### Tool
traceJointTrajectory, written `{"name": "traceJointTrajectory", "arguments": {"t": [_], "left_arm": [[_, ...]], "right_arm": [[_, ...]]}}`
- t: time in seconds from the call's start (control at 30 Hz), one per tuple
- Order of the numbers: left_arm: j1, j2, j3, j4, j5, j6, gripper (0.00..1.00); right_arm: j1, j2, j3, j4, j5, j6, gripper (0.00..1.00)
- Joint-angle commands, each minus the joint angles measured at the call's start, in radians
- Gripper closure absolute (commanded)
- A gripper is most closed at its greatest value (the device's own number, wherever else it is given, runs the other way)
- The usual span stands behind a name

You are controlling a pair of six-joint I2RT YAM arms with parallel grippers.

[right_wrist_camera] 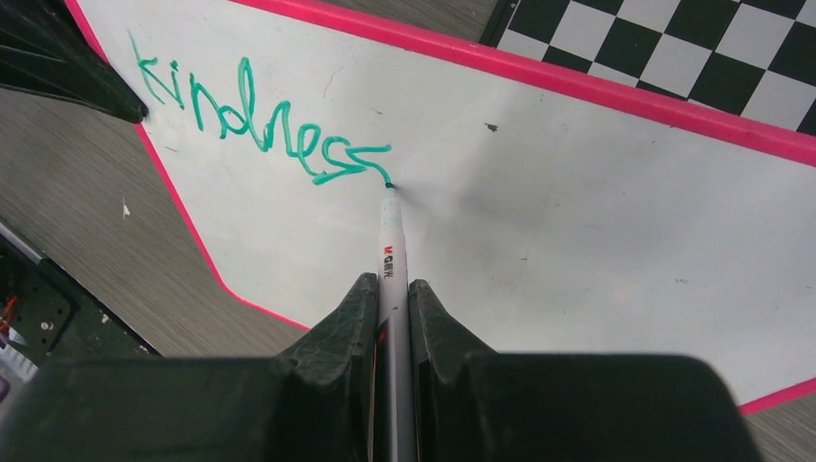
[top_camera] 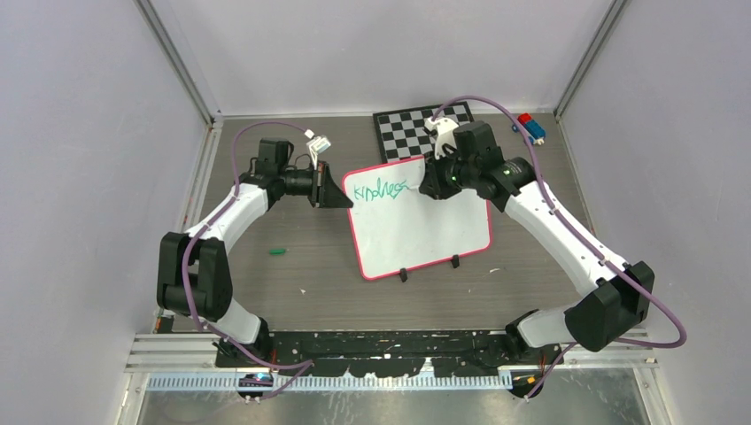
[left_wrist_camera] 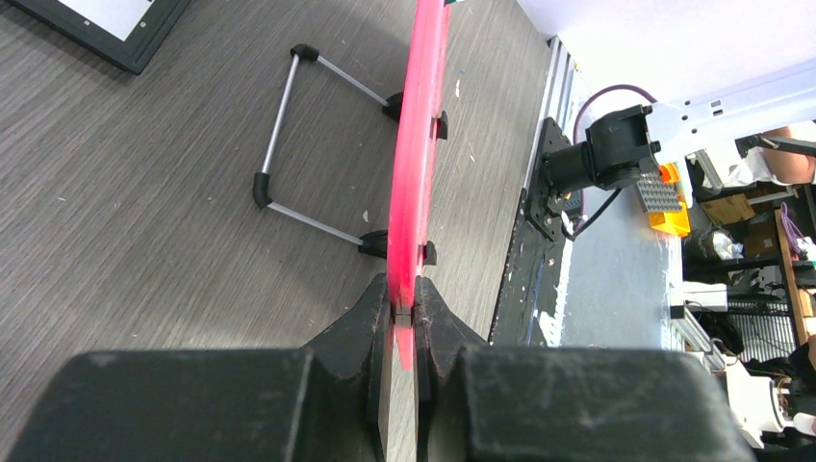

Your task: Write a sentence on the whiteboard

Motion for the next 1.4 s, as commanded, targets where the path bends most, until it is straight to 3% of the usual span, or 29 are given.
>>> {"name": "traceJointTrajectory", "arguments": {"t": [0.0, 0.77, 0.9, 1.1, 1.37], "left_arm": [[-0.007, -0.012, -0.004, -0.004, 0.026, 0.001, 1.00], [-0.007, -0.027, -0.024, 0.024, 0.020, -0.013, 0.99], [-0.007, -0.034, -0.035, 0.046, 0.019, -0.027, 0.92], [-0.007, -0.052, -0.049, 0.067, 0.014, -0.038, 0.67], [-0.007, -0.058, -0.062, 0.082, 0.010, -0.045, 0.51]], "right_arm": [[0.005, -0.016, -0.007, -0.019, 0.041, -0.025, 1.00], [0.020, -0.027, 0.079, -0.016, -0.191, 0.036, 1.00], [0.008, -0.035, 0.075, -0.032, -0.200, 0.037, 1.00], [-0.013, -0.068, 0.053, -0.046, -0.162, 0.028, 1.00], [-0.043, -0.098, 0.051, -0.109, -0.139, -0.018, 1.00]]}}
